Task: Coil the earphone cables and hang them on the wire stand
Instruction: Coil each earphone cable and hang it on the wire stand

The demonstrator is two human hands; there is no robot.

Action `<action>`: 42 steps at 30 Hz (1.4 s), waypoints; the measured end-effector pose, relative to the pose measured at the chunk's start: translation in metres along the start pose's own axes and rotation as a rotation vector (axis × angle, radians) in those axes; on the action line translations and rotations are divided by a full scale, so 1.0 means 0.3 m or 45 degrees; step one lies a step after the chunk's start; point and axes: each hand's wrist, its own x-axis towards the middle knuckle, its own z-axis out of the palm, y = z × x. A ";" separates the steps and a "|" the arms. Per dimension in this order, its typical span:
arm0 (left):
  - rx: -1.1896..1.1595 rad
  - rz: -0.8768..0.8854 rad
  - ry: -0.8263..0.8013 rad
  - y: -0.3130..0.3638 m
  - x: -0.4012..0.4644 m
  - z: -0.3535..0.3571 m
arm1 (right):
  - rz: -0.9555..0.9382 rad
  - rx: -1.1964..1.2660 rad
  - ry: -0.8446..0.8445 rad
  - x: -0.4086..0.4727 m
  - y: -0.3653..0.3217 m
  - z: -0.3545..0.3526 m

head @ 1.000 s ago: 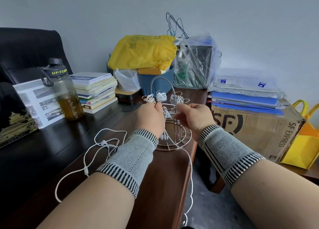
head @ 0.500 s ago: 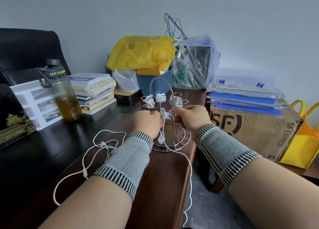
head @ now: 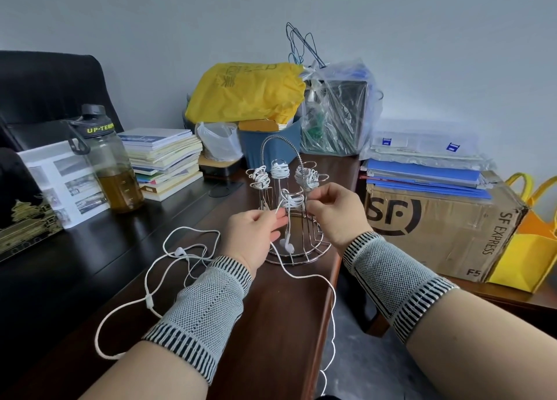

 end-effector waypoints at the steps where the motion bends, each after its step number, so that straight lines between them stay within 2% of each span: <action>1: 0.016 0.012 -0.011 -0.005 -0.001 -0.003 | -0.047 -0.033 -0.001 -0.007 0.005 -0.001; 7: 0.042 0.020 -0.005 -0.020 0.006 -0.005 | -0.338 -0.383 0.012 -0.040 0.011 0.004; 12: 0.081 0.051 -0.033 -0.037 0.013 -0.018 | -0.368 -0.482 0.063 -0.038 0.016 0.005; 16: 0.866 0.390 -0.104 -0.033 0.002 -0.045 | -0.492 -0.409 0.110 -0.050 0.027 0.009; 18: 1.153 0.581 -0.126 -0.028 -0.012 -0.045 | -0.634 -0.404 0.018 -0.064 0.029 0.017; 20: 1.318 0.686 -0.149 -0.005 -0.029 -0.042 | -0.754 -0.392 -0.116 -0.076 0.027 0.030; 23: 1.413 0.704 -0.199 0.032 -0.052 -0.049 | -0.807 -0.387 -0.194 -0.069 0.041 0.031; 26: 1.368 0.647 -0.245 0.055 -0.061 -0.061 | -0.816 -0.376 -0.148 -0.064 0.056 0.024; 31: 0.674 0.189 -0.419 0.071 -0.041 -0.087 | -0.605 -0.264 -0.101 -0.081 0.059 0.018; 32: 0.613 0.143 -0.437 0.078 -0.039 -0.095 | -0.572 -0.243 -0.100 -0.083 0.062 0.016; 37: 0.640 0.112 -0.323 0.096 -0.003 -0.132 | -0.482 -0.085 -0.015 -0.085 0.057 0.022; 42: 0.439 0.018 -0.322 0.126 0.019 -0.169 | -0.226 0.217 0.007 -0.069 0.054 0.018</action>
